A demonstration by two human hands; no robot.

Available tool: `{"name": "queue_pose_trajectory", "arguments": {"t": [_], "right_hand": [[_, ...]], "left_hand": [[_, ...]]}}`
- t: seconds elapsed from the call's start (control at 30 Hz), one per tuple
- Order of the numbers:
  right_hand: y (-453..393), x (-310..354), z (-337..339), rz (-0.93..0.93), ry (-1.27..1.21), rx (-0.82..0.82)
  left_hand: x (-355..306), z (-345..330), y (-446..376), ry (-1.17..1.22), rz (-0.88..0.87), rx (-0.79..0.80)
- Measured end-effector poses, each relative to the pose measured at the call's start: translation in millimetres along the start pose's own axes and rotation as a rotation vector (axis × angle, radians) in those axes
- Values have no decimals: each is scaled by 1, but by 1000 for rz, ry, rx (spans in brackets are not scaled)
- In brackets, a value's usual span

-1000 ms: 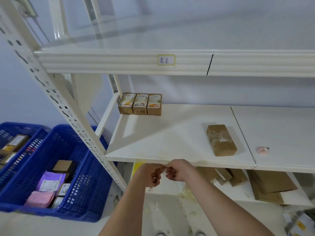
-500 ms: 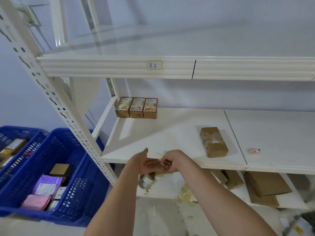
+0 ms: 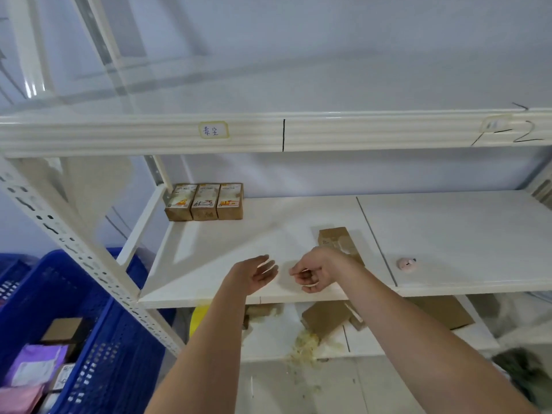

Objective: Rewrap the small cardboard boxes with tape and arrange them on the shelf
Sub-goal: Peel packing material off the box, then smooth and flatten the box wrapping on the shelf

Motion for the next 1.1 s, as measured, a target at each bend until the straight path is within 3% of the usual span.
{"name": "queue_pose_trajectory", "arguments": {"t": [0.3, 0.5, 0.8, 1.1], "right_hand": [[-3, -11, 100, 131, 173, -70], [-4, -20, 155, 268, 114, -116], [-18, -28, 204, 253, 182, -155], [-37, -21, 236, 225, 116, -207]], "left_hand": [[24, -63, -7, -9, -45, 75], [49, -100, -12, -43, -41, 82], [54, -126, -25, -223, -244, -102], [54, -134, -41, -215, -162, -156]]}}
Point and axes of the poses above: each hand's wrist, its own y-axis away from the middle knuckle, its own z-axis out of the back of the hand, x = y × z, the point moved 10 cm from there along -y, towards the middle knuckle, and after that the axes turned 9 degrees about y, right-handed, at the moved point
